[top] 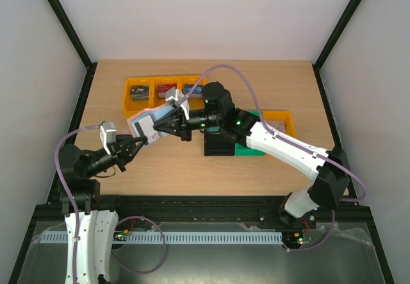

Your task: Take the credit cards out of the card holder

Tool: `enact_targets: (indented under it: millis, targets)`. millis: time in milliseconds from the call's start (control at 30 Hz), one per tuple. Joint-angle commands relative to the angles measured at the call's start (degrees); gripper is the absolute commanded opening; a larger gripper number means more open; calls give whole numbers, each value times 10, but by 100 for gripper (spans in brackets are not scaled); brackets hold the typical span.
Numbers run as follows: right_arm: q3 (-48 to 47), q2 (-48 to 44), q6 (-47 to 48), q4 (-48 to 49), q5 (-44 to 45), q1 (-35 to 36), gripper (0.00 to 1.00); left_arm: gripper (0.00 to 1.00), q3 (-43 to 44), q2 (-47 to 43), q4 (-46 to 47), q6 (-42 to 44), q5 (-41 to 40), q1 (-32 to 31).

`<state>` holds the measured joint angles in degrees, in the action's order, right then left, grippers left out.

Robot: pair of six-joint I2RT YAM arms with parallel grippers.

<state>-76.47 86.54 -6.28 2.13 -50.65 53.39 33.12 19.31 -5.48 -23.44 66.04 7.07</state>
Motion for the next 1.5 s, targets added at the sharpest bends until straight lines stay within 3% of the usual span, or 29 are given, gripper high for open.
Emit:
enact_targets:
  millis: [0,300,533,700,1067,1300,1467]
  targets:
    - [-19,19,-17,54,-52,26,3,2,-1,-9,34,1,37,-8]
    - [-3,3,-30,88,-104,25,2,3,-10,-14,34,-5,22,-9]
    - [-9,13,-49,107,-186,29,10,3,-13,-16,36,-2,19,-9]
    - [-35,15,24,18,-154,46,7,3,-13,-17,31,2,16,-8]
    - [-31,0,63,7,-194,60,24,7,-15,-20,9,27,-17,-10]
    - [-1,-39,96,18,-218,61,29,6,-20,-18,37,29,-52,-10]
    - [3,-43,90,24,-180,61,30,5,-9,-24,29,75,-49,-12]
